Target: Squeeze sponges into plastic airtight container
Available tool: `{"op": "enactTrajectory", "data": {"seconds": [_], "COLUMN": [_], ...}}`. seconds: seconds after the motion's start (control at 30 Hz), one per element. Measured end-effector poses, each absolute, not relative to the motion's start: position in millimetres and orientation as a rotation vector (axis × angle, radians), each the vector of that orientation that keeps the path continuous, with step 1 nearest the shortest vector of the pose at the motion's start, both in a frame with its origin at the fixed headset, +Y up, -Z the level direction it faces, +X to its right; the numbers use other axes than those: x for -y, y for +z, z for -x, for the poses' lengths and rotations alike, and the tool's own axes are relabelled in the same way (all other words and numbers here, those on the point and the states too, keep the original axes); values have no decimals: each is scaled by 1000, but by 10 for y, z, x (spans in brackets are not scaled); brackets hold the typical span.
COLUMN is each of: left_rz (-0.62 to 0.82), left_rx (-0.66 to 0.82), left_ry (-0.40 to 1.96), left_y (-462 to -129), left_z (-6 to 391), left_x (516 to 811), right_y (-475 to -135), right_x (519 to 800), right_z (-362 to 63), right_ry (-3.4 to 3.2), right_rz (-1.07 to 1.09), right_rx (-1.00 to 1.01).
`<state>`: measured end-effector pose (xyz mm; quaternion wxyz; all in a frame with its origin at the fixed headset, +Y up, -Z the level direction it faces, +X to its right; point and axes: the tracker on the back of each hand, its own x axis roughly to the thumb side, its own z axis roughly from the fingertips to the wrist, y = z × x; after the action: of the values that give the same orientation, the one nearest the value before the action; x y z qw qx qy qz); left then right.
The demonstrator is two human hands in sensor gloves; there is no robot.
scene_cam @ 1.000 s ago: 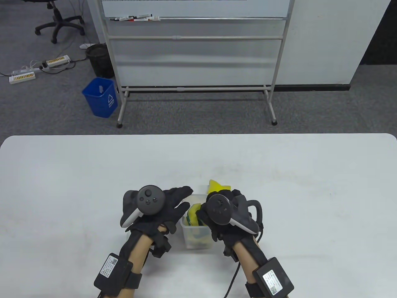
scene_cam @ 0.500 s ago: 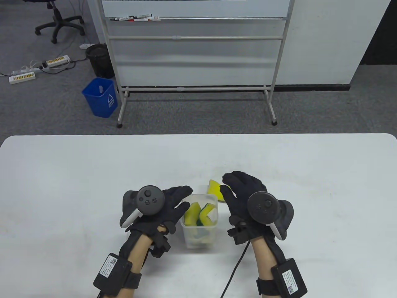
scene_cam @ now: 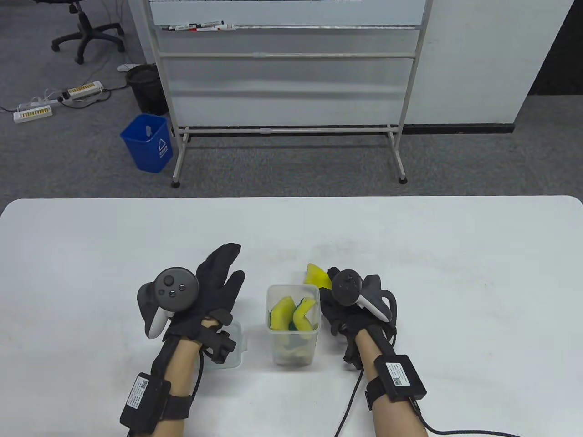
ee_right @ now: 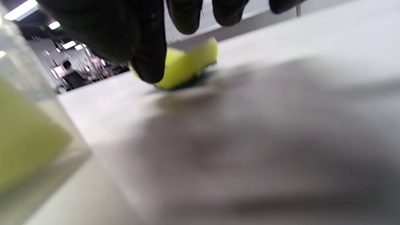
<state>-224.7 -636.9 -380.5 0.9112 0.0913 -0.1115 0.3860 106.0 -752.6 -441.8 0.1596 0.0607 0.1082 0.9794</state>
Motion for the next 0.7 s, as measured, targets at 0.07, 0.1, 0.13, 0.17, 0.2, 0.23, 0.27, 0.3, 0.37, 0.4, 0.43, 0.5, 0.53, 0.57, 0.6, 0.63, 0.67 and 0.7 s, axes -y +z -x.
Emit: {"op": "enactTrajectory", "data": {"seconds": [0.07,0.1,0.13,0.17,0.2,0.23,0.27,0.3,0.37,0.4,0.43,0.5,0.53,0.57,0.6,0.63,0.67,0.7], "left_rz": [-202,-207,-211,-214,-219,-225,-232,-232,-237,-239,-243,-247,-246,-248,-250,-254,-257,-257], "left_rx": [226,231,236,240,244,252,260,264,283,288,298,318,328,342,354,370,386,402], "left_ry": [818,828,833,838,841,845,849,852,865,869,871,868,864,857,853,845,843,842], "left_y": [-3794,-3785,-3779,-3768,-3758,-3747,-3737,-3730,-3710,-3703,-3694,-3678,-3671,-3658,-3649,-3633,-3617,-3604], "left_z": [2292,2305,2308,2312,2311,2308,2303,2299,2278,2269,2255,2222,2208,2180,2160,2130,2097,2072], "left_x": [6336,6313,6299,6277,6263,6244,6224,6213,6179,6170,6155,6132,6122,6103,6089,6069,6048,6031], "right_y": [-4483,-4504,-4512,-4515,-4504,-4492,-4470,-4454,-4402,-4380,-4335,-4253,-4214,-4130,-4086,-4010,-3955,-3911], "right_x": [7602,7621,7632,7644,7647,7646,7636,7626,7570,7535,7453,7283,7208,7051,6977,6837,6725,6637], "right_z": [-1067,-1080,-1080,-1070,-1064,-1061,-1063,-1068,-1131,-1165,-1230,-1348,-1392,-1470,-1502,-1547,-1571,-1584], "right_ry": [2796,2771,2731,2708,2726,2749,2765,2764,2706,2661,2563,2388,2318,2174,2109,1995,1922,1872], "right_rz": [-135,-130,-123,-109,-122,-132,-135,-135,-125,-111,-83,-26,-10,-9,-20,-46,-82,-123], "right_rx": [-348,-347,-333,-324,-315,-283,-240,-236,-234,-228,-187,-80,-31,53,83,134,150,151]}}
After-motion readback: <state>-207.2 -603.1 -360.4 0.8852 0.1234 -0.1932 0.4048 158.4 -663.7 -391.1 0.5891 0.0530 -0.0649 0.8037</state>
